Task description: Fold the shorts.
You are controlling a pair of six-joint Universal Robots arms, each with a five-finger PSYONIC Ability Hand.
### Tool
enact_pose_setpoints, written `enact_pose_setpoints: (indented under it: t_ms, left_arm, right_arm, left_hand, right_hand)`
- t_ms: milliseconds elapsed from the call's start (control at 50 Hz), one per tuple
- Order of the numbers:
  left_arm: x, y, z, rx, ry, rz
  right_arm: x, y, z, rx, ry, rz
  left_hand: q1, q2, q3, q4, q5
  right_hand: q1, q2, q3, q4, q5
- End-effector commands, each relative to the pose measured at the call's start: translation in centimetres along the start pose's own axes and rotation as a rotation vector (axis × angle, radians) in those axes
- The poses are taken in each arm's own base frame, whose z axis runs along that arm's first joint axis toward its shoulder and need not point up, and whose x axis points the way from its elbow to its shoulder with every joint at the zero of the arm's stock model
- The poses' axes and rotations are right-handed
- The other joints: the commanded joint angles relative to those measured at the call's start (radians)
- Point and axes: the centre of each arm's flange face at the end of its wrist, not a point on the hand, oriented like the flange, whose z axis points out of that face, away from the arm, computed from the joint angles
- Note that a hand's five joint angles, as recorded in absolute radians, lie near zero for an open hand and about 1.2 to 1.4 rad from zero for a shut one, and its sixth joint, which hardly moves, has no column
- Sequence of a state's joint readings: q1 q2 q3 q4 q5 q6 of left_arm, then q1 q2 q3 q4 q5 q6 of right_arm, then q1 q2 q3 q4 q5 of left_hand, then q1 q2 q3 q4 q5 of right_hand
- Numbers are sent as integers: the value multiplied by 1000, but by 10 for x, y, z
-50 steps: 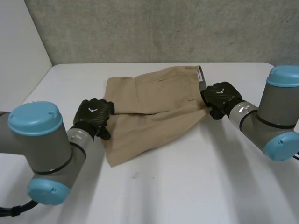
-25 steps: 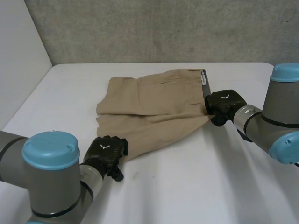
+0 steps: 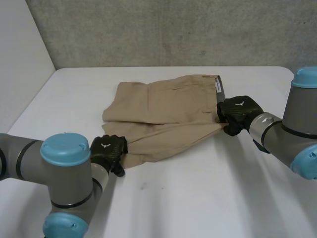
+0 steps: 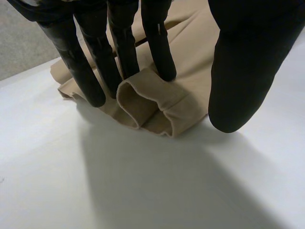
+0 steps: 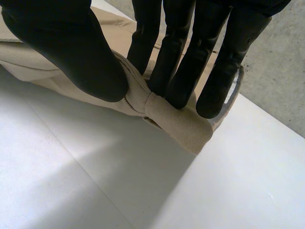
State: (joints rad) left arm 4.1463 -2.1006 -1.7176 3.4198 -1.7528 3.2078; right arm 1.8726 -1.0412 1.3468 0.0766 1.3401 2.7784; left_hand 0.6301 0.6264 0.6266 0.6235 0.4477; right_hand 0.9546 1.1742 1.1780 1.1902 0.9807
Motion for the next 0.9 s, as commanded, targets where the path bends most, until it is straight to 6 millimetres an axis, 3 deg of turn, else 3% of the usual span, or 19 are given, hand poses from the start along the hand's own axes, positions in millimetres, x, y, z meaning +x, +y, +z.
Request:
enact_pose_setpoints:
  t_ms: [20, 100, 160, 280, 380, 480, 520, 580, 680, 800, 900]
  left_arm:
    - [-4, -4, 10, 29, -15, 11]
    - [-6, -5, 16, 70, -28, 49]
    - [-9, -8, 21, 109, -46, 88]
    - [-25, -31, 17, 166, -99, 165]
    - [-40, -66, -11, 266, -133, 168]
    - [-49, -80, -35, 273, -152, 169]
    - [-51, -90, -61, 238, -133, 170]
    - [-51, -98, -82, 219, -100, 169]
    - [-50, -122, -134, 269, -22, 163]
    - [-50, -137, -170, 347, 7, 157]
    - [-50, -131, -174, 325, 14, 158]
  right_arm:
    - [-1, 2, 0, -2, -4, 0]
    - [-1, 2, 0, -3, -3, -1]
    - [0, 2, 1, -3, 4, -3]
    - [5, -4, -5, 1, 20, -15]
    - [4, -12, -22, -23, 2, -11]
    - [1, -20, -42, -61, -24, -26]
    - [-4, -17, -55, -124, -65, -74]
    - [-9, -17, -69, -181, -107, -139]
    - [-11, -35, -104, -179, -102, -211]
    - [-18, -47, -146, -160, -112, -253]
    - [-25, -45, -175, -177, -147, -375]
  left_hand:
    - [214, 218, 218, 221, 222]
    - [434, 438, 438, 441, 442]
    - [765, 769, 769, 772, 773]
    - [766, 770, 770, 773, 774]
    - [766, 770, 770, 773, 774]
    - [766, 770, 770, 773, 774]
    - [766, 770, 770, 773, 774]
    - [766, 770, 770, 773, 774]
    - [766, 770, 770, 773, 774]
    - [766, 770, 770, 773, 774]
    - [766, 770, 770, 773, 774]
  right_hand:
    - [442, 222, 218, 206, 241]
    - [442, 222, 218, 206, 241]
    - [442, 222, 218, 206, 241]
    - [442, 222, 218, 206, 241]
    - [442, 222, 218, 206, 241]
    - [442, 222, 218, 206, 241]
    - [442, 222, 218, 206, 241]
    - [442, 222, 218, 206, 241]
    - [442, 222, 218, 206, 241]
    - [442, 222, 218, 206, 241]
    - [442, 222, 218, 206, 241]
